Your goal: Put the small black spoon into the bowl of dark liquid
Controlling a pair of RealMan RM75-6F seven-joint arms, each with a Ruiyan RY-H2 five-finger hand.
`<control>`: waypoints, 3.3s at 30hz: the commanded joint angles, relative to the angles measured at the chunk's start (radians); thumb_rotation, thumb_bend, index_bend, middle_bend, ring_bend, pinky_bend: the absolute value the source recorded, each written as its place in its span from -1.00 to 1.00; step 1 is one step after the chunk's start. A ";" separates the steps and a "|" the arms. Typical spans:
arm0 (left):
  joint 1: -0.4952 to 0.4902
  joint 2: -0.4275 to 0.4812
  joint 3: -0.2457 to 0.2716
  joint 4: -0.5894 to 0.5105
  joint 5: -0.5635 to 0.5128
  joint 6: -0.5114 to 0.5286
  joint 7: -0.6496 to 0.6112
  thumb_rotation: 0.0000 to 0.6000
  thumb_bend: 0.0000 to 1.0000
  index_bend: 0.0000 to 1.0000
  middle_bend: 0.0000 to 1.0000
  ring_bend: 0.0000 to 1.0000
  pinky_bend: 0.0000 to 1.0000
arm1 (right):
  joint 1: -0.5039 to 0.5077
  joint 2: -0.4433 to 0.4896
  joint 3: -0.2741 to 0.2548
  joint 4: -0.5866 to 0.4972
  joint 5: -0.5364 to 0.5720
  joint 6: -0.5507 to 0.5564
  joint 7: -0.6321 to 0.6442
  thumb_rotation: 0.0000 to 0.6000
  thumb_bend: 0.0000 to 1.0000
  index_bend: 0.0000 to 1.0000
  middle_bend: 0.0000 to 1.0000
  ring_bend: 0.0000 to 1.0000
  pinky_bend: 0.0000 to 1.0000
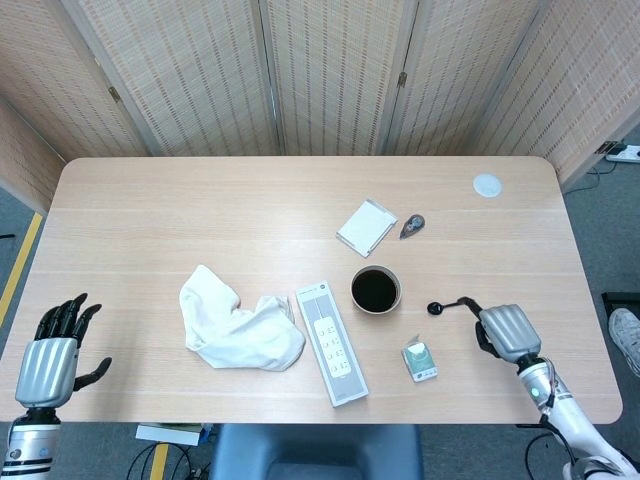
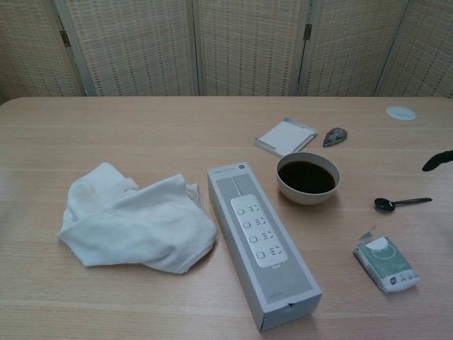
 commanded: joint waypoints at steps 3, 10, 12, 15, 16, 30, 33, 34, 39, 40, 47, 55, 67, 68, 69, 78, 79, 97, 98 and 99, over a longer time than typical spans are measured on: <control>-0.003 -0.003 -0.001 0.001 -0.002 -0.005 0.000 1.00 -0.49 -0.62 -0.83 -0.79 -0.72 | 0.039 -0.045 -0.003 0.049 0.037 -0.071 -0.011 1.00 0.68 -0.55 0.97 1.00 1.00; -0.001 -0.001 -0.002 0.004 -0.006 -0.004 0.001 1.00 -0.49 -0.62 -0.83 -0.79 -0.72 | 0.068 -0.084 -0.008 0.099 0.066 -0.123 -0.024 1.00 0.68 -0.54 0.97 1.00 1.00; 0.000 0.000 -0.002 0.004 -0.007 -0.004 0.001 1.00 -0.49 -0.62 -0.83 -0.79 -0.72 | 0.078 -0.095 -0.009 0.110 0.071 -0.136 -0.032 1.00 0.68 -0.54 0.97 1.00 1.00; 0.001 0.001 -0.003 0.003 -0.008 -0.001 0.000 1.00 -0.49 -0.61 -0.83 -0.79 -0.72 | 0.095 -0.115 -0.010 0.129 0.078 -0.161 -0.034 1.00 0.68 -0.54 0.97 1.00 1.00; 0.002 0.001 -0.003 0.003 -0.008 0.000 -0.001 1.00 -0.49 -0.62 -0.83 -0.79 -0.72 | 0.099 -0.120 -0.010 0.134 0.079 -0.166 -0.034 1.00 0.68 -0.54 0.98 1.00 1.00; 0.009 0.003 -0.002 0.007 -0.012 0.006 -0.002 1.00 -0.49 -0.62 -0.83 -0.79 -0.72 | 0.146 -0.171 -0.012 0.188 0.090 -0.211 -0.028 1.00 0.68 -0.54 0.98 1.00 1.00; 0.012 0.002 -0.002 0.008 -0.013 0.010 -0.001 1.00 -0.49 -0.61 -0.83 -0.79 -0.72 | 0.153 -0.180 -0.015 0.192 0.096 -0.222 -0.031 1.00 0.68 -0.54 0.99 1.00 1.00; 0.014 0.002 -0.002 0.008 -0.013 0.012 -0.002 1.00 -0.49 -0.62 -0.83 -0.79 -0.72 | 0.155 -0.183 -0.016 0.192 0.096 -0.224 -0.032 1.00 0.68 -0.54 0.99 1.00 1.00; 0.019 0.002 -0.001 0.009 -0.014 0.018 -0.001 1.00 -0.49 -0.61 -0.83 -0.79 -0.72 | 0.165 -0.194 -0.026 0.193 0.087 -0.229 -0.037 1.00 0.68 -0.54 0.99 1.00 1.00; 0.019 0.003 -0.001 0.009 -0.013 0.019 -0.001 1.00 -0.49 -0.61 -0.83 -0.79 -0.72 | 0.166 -0.194 -0.030 0.192 0.084 -0.230 -0.039 1.00 0.68 -0.54 0.99 1.00 1.00; 0.024 0.004 0.000 0.008 -0.013 0.022 0.000 1.00 -0.49 -0.61 -0.83 -0.79 -0.72 | 0.154 -0.157 -0.059 0.173 0.072 -0.217 -0.050 1.00 0.68 -0.54 0.99 1.00 1.00; 0.024 0.000 0.001 0.007 -0.010 0.021 0.005 1.00 -0.49 -0.61 -0.83 -0.79 -0.72 | 0.156 -0.122 -0.065 0.190 0.092 -0.232 -0.065 1.00 0.68 -0.54 0.99 1.00 1.00; 0.027 0.004 -0.002 0.003 -0.018 0.021 0.013 1.00 -0.49 -0.61 -0.83 -0.79 -0.72 | 0.199 -0.168 -0.029 0.246 0.094 -0.246 -0.045 1.00 0.68 -0.54 0.99 1.00 1.00; 0.027 0.004 -0.002 0.004 -0.018 0.020 0.013 1.00 -0.49 -0.61 -0.83 -0.79 -0.72 | 0.205 -0.173 -0.025 0.249 0.094 -0.249 -0.045 1.00 0.68 -0.54 0.99 1.00 1.00; 0.027 0.004 -0.002 0.004 -0.019 0.020 0.012 1.00 -0.49 -0.61 -0.83 -0.79 -0.72 | 0.209 -0.176 -0.023 0.252 0.095 -0.250 -0.047 1.00 0.68 -0.54 0.99 1.00 1.00; 0.025 0.001 -0.004 0.012 -0.021 0.015 0.007 1.00 -0.49 -0.61 -0.83 -0.79 -0.72 | 0.227 -0.187 0.002 0.274 0.133 -0.257 -0.066 1.00 0.68 -0.54 0.99 1.00 1.00; 0.025 0.001 -0.004 0.012 -0.021 0.014 0.006 1.00 -0.49 -0.61 -0.83 -0.79 -0.72 | 0.227 -0.187 0.003 0.276 0.137 -0.258 -0.068 1.00 0.68 -0.54 0.99 1.00 1.00; 0.029 -0.002 -0.001 0.023 -0.015 0.017 -0.010 1.00 -0.49 -0.61 -0.83 -0.79 -0.72 | 0.200 -0.158 -0.033 0.212 0.111 -0.220 -0.067 1.00 0.68 -0.54 0.99 1.00 1.00; 0.030 -0.001 -0.002 0.024 -0.016 0.019 -0.011 1.00 -0.49 -0.61 -0.83 -0.79 -0.72 | 0.204 -0.164 -0.030 0.218 0.115 -0.224 -0.069 1.00 0.68 -0.54 0.99 1.00 1.00; 0.031 0.000 -0.002 0.025 -0.017 0.020 -0.012 1.00 -0.49 -0.61 -0.83 -0.79 -0.72 | 0.207 -0.168 -0.028 0.222 0.117 -0.228 -0.069 1.00 0.68 -0.54 0.99 1.00 1.00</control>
